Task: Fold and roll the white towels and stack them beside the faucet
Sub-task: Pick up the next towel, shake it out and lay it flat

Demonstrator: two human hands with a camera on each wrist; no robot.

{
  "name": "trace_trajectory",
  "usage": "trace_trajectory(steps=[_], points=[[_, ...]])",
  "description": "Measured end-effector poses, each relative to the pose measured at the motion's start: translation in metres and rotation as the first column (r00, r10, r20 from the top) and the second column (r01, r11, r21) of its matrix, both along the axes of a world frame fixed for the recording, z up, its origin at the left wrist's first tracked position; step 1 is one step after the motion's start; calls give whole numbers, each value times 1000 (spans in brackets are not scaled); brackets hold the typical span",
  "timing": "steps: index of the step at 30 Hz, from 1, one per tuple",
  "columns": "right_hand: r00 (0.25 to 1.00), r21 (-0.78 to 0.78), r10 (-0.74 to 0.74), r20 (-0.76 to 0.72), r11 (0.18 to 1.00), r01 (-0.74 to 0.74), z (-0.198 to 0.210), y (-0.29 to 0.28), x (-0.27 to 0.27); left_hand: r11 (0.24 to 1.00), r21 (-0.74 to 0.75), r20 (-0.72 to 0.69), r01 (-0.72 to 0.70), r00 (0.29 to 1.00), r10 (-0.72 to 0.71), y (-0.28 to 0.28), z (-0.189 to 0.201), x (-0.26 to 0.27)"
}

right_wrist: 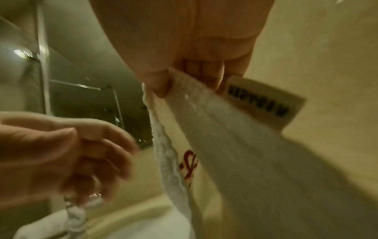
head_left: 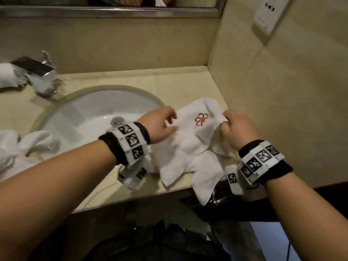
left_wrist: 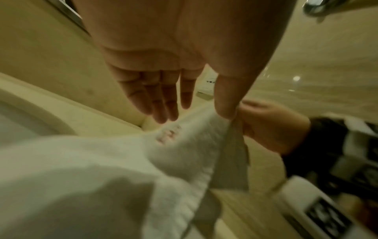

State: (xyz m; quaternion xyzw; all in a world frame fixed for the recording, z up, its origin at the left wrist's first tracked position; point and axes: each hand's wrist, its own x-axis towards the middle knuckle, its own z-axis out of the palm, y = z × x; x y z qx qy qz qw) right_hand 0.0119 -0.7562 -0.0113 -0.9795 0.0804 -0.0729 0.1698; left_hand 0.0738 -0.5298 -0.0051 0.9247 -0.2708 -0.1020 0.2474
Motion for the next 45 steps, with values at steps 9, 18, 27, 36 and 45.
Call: trace_trajectory(steps=[9, 18, 27, 36, 45], points=[[958, 59, 145, 247, 985, -164, 102, 29, -7, 951, -307, -113, -46, 994, 11, -76, 28, -18], [948, -201, 116, 296, 978, -57, 135, -17, -10, 971, 236, 73, -46, 997, 30, 7, 33, 20], [967, -394, -234, -103, 902, 177, 104, -43, 15, 911, 44, 238, -411, 890, 390, 99, 74, 53], [829, 237, -322, 458, 943, 235, 154, -39, 93, 567, -676, -193, -470, 856, 480, 109, 118, 112], [839, 154, -186, 511, 980, 123, 131, -40, 234, 596, -572, -254, -563, 813, 524, 116, 82, 241]])
